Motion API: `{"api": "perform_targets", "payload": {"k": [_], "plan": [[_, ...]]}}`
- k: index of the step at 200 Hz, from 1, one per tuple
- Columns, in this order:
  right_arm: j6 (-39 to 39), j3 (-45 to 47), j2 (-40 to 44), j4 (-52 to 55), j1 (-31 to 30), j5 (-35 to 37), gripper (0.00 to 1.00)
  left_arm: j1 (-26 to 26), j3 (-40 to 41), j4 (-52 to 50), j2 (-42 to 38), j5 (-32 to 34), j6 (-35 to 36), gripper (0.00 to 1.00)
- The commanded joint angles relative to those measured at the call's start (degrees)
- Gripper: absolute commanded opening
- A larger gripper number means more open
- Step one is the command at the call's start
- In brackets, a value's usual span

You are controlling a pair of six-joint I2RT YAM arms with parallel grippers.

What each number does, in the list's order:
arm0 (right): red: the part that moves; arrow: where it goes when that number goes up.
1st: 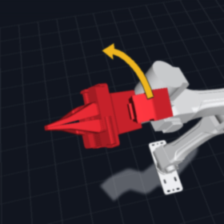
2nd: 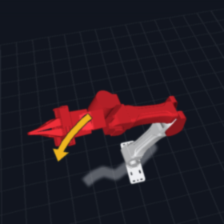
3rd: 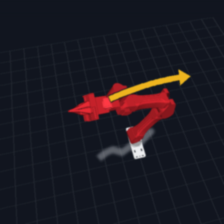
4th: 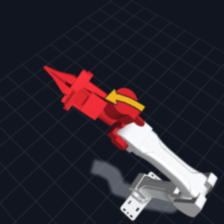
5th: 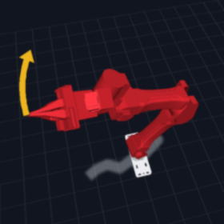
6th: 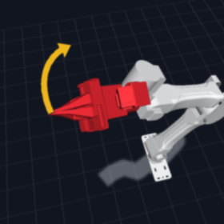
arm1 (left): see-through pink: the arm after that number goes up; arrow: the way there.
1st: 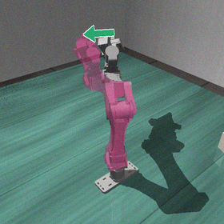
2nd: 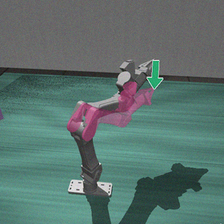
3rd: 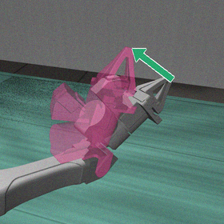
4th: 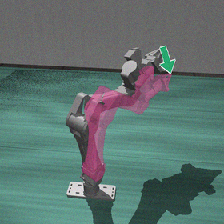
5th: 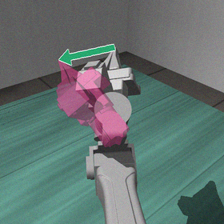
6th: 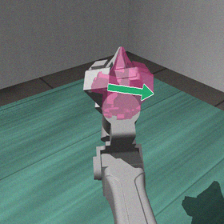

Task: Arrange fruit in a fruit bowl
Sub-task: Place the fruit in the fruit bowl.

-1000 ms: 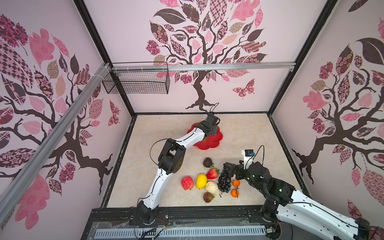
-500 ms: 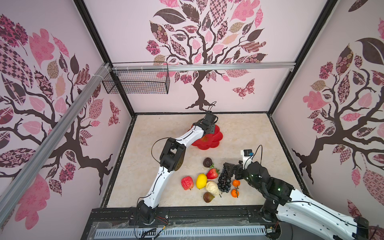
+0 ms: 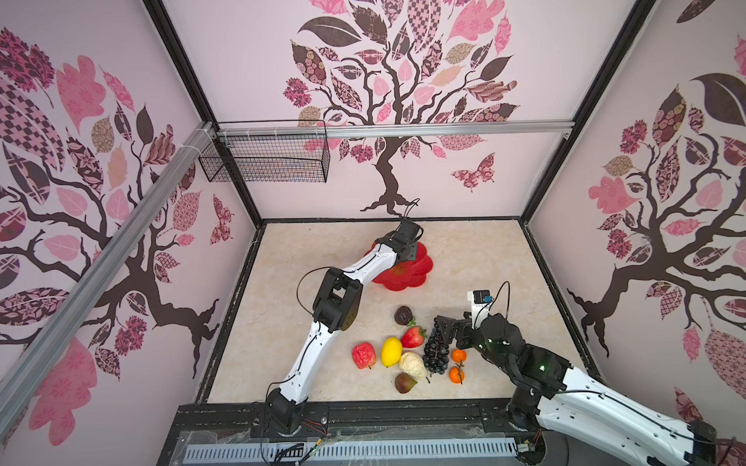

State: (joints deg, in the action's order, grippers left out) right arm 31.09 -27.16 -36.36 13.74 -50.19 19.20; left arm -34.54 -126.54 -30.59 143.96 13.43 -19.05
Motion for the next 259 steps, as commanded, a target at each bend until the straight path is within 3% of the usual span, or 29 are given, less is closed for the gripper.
{"api": "perform_targets", "payload": {"k": [1, 136, 187, 213, 242, 259], "plan": [[0.1, 0.3, 0.4, -0.1, -0.3, -0.4, 0.98, 0.3, -3.0, -0.7, 1.0, 0.4, -0.5, 0.59], [0.9, 0.4, -0.1, 0.1, -0.3, -1.4, 0.98, 0.3, -2.7, -1.2, -3.5, -0.2, -1.3, 0.74], [0.7, -1.8, -0.5, 3.3, -0.3, 0.2, 0.99, 0.2, -0.1, -2.4, -11.4, -5.2, -2.7, 0.76], [0.0, -4.4, -1.3, 7.3, -0.3, 1.8, 0.99, 0.3, 6.9, -1.9, -19.8, -7.7, -3.5, 0.78], [-0.8, -7.6, -3.9, 12.0, 0.8, 2.1, 0.99, 0.4, 24.9, 2.2, -34.1, -7.0, -5.5, 0.8], [-1.0, -8.4, -5.0, 13.5, 3.5, -1.8, 0.98, 0.5, 35.6, 4.4, -42.6, -6.3, -7.5, 0.8]]}}
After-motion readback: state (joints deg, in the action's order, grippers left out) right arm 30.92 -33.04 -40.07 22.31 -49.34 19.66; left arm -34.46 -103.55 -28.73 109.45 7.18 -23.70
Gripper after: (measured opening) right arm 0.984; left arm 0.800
